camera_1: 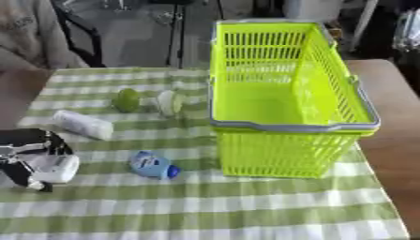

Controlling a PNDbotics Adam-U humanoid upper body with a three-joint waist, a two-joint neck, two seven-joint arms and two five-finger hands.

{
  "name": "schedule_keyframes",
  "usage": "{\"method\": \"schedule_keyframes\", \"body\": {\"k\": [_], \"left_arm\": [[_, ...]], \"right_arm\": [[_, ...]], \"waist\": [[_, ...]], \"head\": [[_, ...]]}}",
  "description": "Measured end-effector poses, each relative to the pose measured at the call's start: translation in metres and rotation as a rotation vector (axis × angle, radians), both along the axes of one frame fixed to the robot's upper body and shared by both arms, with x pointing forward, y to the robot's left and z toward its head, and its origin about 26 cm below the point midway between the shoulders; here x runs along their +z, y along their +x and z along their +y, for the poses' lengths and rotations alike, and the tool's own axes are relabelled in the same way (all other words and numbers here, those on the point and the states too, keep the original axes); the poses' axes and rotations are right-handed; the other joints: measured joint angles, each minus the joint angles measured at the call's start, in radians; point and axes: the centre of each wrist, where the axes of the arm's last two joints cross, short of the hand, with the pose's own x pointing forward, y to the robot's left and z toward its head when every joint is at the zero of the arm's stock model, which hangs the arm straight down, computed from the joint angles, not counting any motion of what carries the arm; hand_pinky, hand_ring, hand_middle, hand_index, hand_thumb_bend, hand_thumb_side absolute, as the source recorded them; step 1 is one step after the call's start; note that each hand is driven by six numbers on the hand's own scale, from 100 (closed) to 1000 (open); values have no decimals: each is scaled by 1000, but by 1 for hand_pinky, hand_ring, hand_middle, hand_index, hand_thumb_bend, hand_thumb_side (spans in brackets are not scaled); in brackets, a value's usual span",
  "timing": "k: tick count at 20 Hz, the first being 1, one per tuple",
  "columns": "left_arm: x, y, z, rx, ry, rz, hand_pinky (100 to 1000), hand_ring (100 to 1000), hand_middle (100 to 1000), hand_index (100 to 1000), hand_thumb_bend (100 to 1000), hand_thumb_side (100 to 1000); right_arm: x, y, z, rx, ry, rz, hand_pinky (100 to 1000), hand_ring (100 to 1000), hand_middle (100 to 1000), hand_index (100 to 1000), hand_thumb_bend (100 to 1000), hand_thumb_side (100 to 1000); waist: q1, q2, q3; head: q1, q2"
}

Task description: Pick up objects on the table and place them in the box.

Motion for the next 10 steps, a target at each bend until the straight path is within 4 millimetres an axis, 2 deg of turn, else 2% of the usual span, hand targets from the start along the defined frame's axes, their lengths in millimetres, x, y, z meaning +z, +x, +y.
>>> {"method": "schedule_keyframes", "body": {"k": [10], "left_arm": [[61,-8,1,42,37,-34,662,578,510,805,572,166]], "right_arm": [[-1,0,0,-1,-1,3,592,581,656,807,100,546]], "waist": [[8,-13,2]], "head": [[-6,9]]}}
